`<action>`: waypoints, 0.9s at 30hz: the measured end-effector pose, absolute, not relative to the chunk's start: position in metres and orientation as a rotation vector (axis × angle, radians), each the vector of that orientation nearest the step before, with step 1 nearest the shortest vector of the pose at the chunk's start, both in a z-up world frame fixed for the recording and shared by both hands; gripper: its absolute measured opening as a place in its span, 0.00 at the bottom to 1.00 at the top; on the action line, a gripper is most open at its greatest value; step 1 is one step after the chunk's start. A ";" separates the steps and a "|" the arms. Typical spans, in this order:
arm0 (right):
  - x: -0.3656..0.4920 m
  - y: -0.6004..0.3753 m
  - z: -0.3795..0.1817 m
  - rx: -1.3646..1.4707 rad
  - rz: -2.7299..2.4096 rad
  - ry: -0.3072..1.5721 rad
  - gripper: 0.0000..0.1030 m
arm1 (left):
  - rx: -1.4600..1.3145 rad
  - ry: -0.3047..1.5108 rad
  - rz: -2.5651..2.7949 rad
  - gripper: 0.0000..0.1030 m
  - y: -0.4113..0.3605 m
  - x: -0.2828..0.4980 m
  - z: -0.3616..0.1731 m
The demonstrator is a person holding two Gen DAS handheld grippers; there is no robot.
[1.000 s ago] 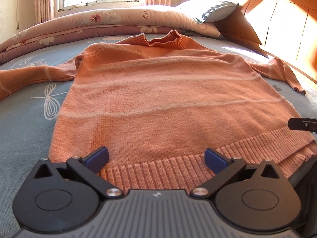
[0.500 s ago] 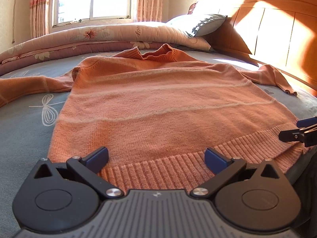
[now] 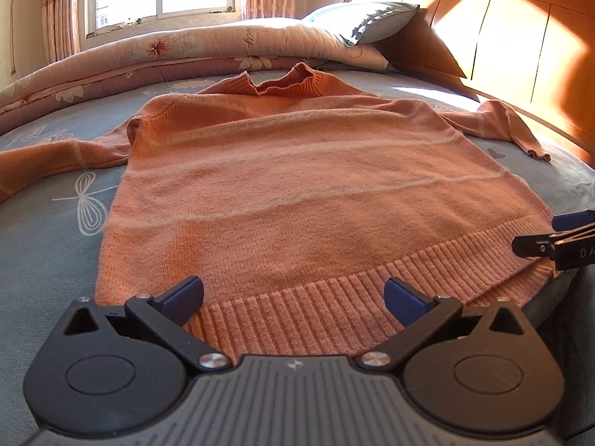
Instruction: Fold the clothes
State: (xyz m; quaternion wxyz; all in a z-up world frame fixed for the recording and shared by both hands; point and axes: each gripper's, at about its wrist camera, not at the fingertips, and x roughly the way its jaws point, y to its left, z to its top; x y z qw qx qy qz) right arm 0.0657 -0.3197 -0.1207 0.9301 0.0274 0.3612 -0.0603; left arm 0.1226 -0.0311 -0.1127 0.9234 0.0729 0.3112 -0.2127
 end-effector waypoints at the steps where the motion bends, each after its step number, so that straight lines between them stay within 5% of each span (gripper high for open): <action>1: 0.067 -0.321 -0.117 0.063 -0.108 0.734 1.00 | 0.162 0.633 -0.444 0.99 -0.031 0.122 -0.108; 12: 0.153 -0.321 -0.060 0.113 0.081 0.619 1.00 | 0.086 0.632 -0.433 0.99 -0.044 0.225 -0.057; 19: 0.226 -0.302 -0.076 0.044 0.144 0.723 1.00 | 0.000 0.743 -0.393 0.99 -0.046 0.305 -0.085; 27: 0.214 -0.317 -0.104 0.017 0.081 0.850 1.00 | -0.001 0.765 -0.401 0.99 -0.030 0.324 -0.117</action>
